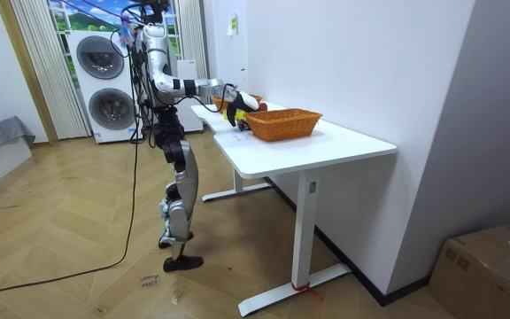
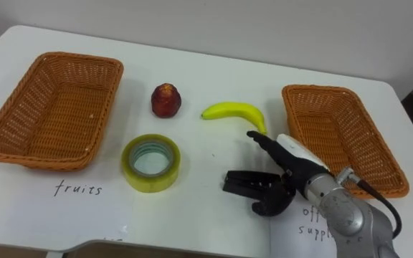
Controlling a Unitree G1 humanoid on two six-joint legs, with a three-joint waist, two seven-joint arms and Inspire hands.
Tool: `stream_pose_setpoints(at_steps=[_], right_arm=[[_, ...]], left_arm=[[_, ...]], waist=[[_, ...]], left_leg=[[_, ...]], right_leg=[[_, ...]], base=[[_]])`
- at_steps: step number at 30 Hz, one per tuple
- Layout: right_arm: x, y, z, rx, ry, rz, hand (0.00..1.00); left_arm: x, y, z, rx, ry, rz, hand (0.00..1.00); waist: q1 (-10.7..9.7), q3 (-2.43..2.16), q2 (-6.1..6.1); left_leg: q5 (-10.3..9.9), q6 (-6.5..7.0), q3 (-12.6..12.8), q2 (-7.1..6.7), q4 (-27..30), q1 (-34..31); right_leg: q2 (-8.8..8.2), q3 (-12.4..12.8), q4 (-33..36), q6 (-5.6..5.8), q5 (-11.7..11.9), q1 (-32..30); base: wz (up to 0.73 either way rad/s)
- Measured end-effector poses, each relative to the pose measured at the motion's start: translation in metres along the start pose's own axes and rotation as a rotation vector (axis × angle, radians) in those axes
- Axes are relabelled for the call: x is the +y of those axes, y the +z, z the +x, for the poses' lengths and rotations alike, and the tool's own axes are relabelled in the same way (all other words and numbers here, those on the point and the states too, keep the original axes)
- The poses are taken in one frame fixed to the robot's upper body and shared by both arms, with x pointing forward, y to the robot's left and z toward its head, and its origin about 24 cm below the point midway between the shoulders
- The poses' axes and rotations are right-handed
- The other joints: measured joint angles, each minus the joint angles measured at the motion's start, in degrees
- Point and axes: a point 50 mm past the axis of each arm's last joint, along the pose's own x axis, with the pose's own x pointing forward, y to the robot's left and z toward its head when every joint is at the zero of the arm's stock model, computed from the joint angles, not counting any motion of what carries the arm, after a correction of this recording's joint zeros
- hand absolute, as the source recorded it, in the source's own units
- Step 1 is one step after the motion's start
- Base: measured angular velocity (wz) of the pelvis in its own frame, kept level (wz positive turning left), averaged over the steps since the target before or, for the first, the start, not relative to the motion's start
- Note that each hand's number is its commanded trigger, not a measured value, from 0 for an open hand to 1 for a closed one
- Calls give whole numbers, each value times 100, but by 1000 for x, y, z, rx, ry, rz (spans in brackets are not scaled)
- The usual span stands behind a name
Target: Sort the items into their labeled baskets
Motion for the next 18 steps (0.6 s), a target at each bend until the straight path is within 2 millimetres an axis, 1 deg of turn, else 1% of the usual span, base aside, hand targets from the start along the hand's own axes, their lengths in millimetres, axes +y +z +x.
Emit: stream_pose_setpoints(at_steps=[9, 15, 17, 18], right_arm=[[1, -2, 0, 27, 6, -11, 0], [9, 3, 3, 22, 48, -14, 0], [9, 3, 3, 21, 47, -14, 0], [9, 3, 3, 21, 47, -14, 0]], left_arm=[[3, -1, 0, 3, 34, 21, 0], [2, 0, 0, 1, 39, 31, 0], [1, 1, 0, -3, 37, 35, 0], [2, 2, 0, -8, 39, 34, 0]], waist=[[3, -20, -24], [13, -17, -36], [17, -15, -56], [25, -6, -75]], left_leg=[[1, 1, -28, -3, 14, 4], [1, 0, -55, -3, 12, 2], [1, 0, -59, -3, 8, 2], [1, 0, -59, -2, 7, 2]], right_leg=[[-6, -22, 2, 0, 0, 23], [-9, -68, 3, 0, 0, 30], [-8, -72, 3, 0, 1, 33], [-7, -72, 3, 0, 0, 33]], base=[[0], [1], [0], [0]])
